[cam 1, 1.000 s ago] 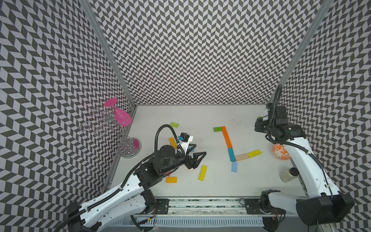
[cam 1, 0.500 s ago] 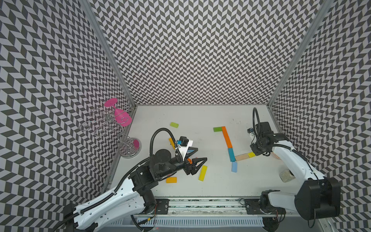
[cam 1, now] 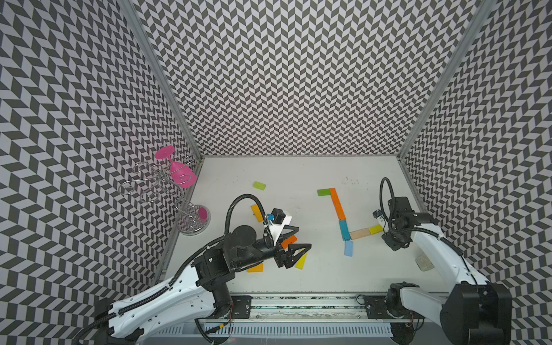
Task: Assemble a giraffe with building blocks
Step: Assemble the building block at the center of the board.
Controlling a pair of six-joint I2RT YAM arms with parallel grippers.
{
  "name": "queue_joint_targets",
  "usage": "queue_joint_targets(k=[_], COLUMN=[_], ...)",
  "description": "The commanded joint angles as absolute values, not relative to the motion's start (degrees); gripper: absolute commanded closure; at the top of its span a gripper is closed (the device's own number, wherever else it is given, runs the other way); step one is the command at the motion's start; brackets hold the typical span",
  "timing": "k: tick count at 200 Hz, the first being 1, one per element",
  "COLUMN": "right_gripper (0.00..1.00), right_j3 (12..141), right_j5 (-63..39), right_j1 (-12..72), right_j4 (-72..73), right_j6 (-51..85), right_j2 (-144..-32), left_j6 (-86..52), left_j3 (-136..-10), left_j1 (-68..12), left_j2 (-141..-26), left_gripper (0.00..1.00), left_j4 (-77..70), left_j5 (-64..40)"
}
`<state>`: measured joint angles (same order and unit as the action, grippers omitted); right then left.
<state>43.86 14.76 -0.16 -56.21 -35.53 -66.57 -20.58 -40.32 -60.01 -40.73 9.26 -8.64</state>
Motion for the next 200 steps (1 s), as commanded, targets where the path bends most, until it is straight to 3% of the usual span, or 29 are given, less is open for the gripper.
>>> queue_joint_targets(k=[1,77,150,200], right_gripper=[0.82,0.8,0.77,0.65], right_j3=[42.4,36.4,40.0,38.7], right_j5=[16.2,18.1,16.2,16.5], right_j1=[-1.2,-3.3,-3.3,-3.3], right_j4=[-52.0,-40.2,-38.2,-38.4], right_j6=[-37.7,-39.3,-35.9,-36.2], right_j2=[-67.2,-69.7,-79.0,-79.5], left_j6=[-20.4,-20.6,-20.6,-20.4], left_j3=[-41.4,-41.3,-41.2,-41.4], left_j1=[-59.7,-59.5,-59.6,-59.6], left_j2=[-40.2,-41.1,-41.8,-41.8], left_gripper=[0.21,0.22,0.22,0.22], left_j4=[10.4,10.7,11.3,11.3], left_j5=[-8.1,-8.3,-7.6,-7.4])
